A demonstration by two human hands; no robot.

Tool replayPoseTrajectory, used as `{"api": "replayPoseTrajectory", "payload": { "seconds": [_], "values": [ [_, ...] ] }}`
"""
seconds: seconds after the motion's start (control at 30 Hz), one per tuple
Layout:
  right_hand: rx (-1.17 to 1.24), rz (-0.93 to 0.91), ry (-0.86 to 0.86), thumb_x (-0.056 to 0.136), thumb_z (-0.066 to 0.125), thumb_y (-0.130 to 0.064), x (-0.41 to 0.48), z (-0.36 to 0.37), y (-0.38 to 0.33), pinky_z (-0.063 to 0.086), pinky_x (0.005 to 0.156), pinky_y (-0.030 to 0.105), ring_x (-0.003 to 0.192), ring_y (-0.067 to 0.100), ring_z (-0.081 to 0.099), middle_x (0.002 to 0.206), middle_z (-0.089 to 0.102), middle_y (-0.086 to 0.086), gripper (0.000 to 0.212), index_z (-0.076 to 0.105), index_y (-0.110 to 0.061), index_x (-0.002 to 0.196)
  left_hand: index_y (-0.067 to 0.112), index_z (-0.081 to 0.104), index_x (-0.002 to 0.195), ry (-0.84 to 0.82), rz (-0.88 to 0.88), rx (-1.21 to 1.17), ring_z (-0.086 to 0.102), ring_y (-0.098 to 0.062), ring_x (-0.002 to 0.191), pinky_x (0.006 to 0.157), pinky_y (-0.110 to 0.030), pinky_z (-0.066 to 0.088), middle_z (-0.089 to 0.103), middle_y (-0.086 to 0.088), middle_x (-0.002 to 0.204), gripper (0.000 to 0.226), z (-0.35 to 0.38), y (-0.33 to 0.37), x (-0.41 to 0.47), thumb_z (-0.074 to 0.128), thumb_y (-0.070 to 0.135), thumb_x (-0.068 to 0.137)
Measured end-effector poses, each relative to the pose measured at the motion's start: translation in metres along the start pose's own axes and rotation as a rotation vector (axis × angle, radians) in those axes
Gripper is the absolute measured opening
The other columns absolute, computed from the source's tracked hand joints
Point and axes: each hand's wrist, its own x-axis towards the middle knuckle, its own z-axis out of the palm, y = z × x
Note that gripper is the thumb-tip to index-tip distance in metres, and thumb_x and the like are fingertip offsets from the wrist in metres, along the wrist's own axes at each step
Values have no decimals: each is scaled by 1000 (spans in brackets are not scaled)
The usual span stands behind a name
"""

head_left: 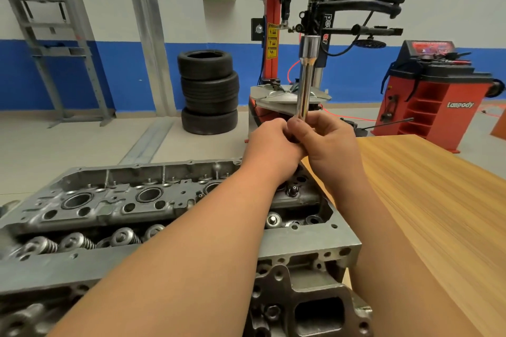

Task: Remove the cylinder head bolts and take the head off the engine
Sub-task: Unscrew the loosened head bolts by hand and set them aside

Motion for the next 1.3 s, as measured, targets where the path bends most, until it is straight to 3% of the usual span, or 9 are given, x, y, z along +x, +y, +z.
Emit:
{"api": "replayPoseTrajectory", "payload": {
  "seconds": [0.2, 0.37, 0.5, 0.6, 0.73, 0.9, 1.07, 1.2, 1.3],
  "values": [
    [-84, 6, -43, 99, 51, -26, 3, -1, 2, 48, 78, 14, 92, -2, 63, 98, 70, -9, 21, 70, -34, 93, 20, 61, 103, -140, 46, -60, 59, -16, 77, 65, -31, 47, 63, 3, 85, 15, 3, -4, -1, 50, 27, 94],
    [-71, 78, -61, 96, 54, -33, 3, -4, -11, 50, 68, 15, 84, -2, 66, 92, 71, -11, 19, 62, -21, 108, 32, 63, 83, -68, 38, -54, 58, -8, 71, 58, -27, 42, 64, 9, 77, 6, 1, -4, -5, 60, 31, 88],
    [-280, 59, -68, 101, 44, -30, 34, 6, -38, 41, 58, 22, 56, -4, 56, 71, 66, -6, 23, 56, -19, 85, 33, 56, 73, 1, -69, 71, 49, -4, 62, 47, -24, 30, 58, 10, 70, 17, 2, 2, -4, 60, 42, 86],
    [-552, -30, -100, 101, 43, -30, 42, 5, -44, 35, 53, 17, 59, -6, 54, 71, 65, -10, 25, 54, -22, 80, 30, 55, 71, 7, -72, 73, 50, -6, 63, 48, -25, 31, 58, 8, 71, 22, 2, 6, -5, 61, 44, 87],
    [-445, -49, 4, 100, 44, -27, 36, 6, -35, 38, 54, 8, 60, -7, 55, 68, 63, -10, 24, 52, -20, 79, 26, 55, 70, 2, -67, 117, 52, -11, 63, 49, -25, 31, 59, 4, 70, 21, 4, 5, -6, 58, 39, 87],
    [-240, 18, 127, 100, 45, -31, 41, 23, -30, 48, 61, 43, 61, 23, 54, 66, 57, 4, 28, 47, -20, 74, 27, 60, 85, 19, -14, 113, 49, -18, 68, 48, -22, 31, 57, 4, 76, 9, 5, 4, -7, 55, 31, 90],
    [-253, 45, 47, 100, 45, -38, 41, 32, -47, 48, 64, 50, 62, 25, 49, 64, 52, 6, 35, 47, -18, 71, 24, 56, 75, 10, -52, 128, 49, -15, 63, 50, -25, 34, 55, 4, 70, 20, 7, 2, -6, 53, 33, 92],
    [14, -213, 335, 99, 40, -43, 99, 2, -137, 42, 39, 25, 42, 15, 47, 51, 46, -4, 36, 45, -19, 73, 20, 64, 84, 17, -38, 8, 57, -10, 71, 55, -24, 40, 64, 4, 81, 20, 6, -2, -7, 61, 39, 90],
    [-502, -126, 210, 94, 40, -50, 137, -38, -179, 40, 38, 21, 38, 11, 49, 56, 49, -1, 41, 50, -16, 73, 22, 63, 86, -1, -59, -28, 57, -8, 73, 55, -22, 39, 64, 6, 84, 19, 1, 2, -12, 64, 41, 88]
  ]
}}
